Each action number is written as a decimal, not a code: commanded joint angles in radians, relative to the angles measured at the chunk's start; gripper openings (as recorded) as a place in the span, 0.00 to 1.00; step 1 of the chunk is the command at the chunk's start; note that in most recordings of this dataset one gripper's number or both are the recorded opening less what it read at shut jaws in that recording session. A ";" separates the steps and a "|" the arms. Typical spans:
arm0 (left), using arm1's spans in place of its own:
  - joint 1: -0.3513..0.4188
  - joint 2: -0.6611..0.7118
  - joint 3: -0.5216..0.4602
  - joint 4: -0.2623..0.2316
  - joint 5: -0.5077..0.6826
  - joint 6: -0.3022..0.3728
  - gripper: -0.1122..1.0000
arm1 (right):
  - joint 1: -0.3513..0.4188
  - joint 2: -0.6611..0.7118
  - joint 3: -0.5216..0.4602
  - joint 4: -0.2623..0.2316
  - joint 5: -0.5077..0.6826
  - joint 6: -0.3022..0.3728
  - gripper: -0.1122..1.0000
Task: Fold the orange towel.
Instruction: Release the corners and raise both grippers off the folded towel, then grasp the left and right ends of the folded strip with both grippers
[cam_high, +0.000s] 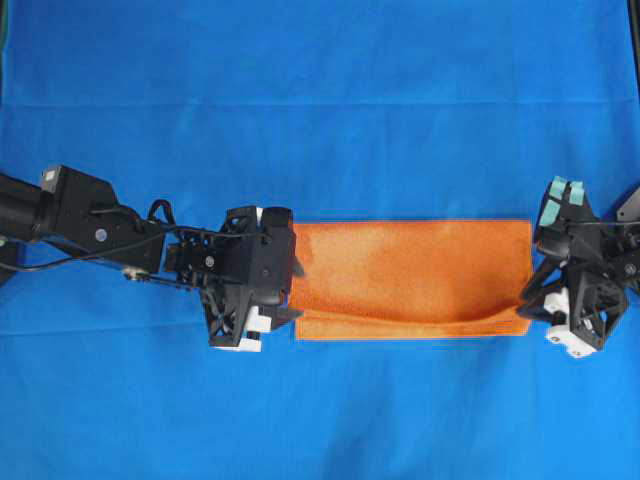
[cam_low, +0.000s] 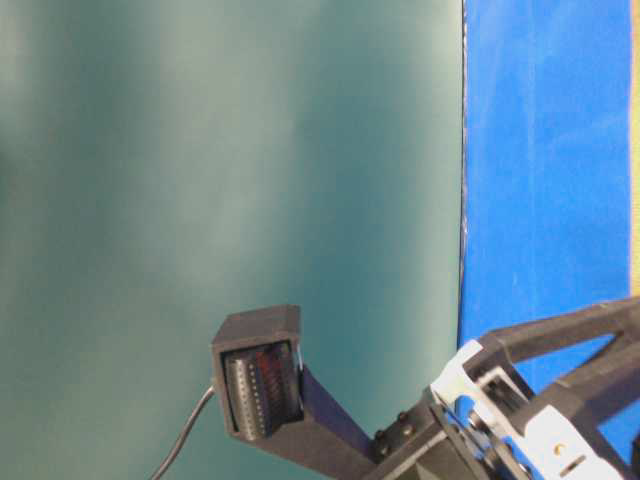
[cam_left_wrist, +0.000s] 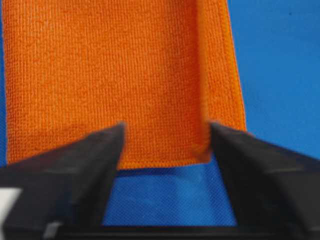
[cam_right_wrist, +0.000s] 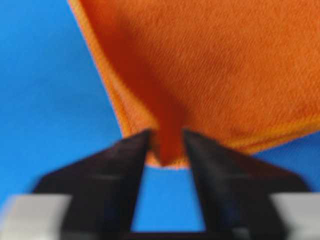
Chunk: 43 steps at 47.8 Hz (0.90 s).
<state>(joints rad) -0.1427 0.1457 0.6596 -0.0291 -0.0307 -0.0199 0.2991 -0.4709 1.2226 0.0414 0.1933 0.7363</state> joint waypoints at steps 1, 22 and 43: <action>0.002 -0.028 -0.012 0.002 0.000 0.008 0.74 | 0.005 -0.011 -0.026 -0.021 -0.003 0.002 0.63; 0.098 -0.121 -0.003 0.002 0.009 0.034 0.76 | -0.216 -0.207 -0.057 -0.296 0.236 0.002 0.66; 0.173 -0.025 -0.011 0.002 -0.038 0.034 0.76 | -0.331 -0.023 -0.038 -0.371 0.198 0.000 0.66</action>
<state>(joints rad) 0.0184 0.1135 0.6657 -0.0291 -0.0460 0.0138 -0.0107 -0.5430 1.1873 -0.3206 0.4203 0.7378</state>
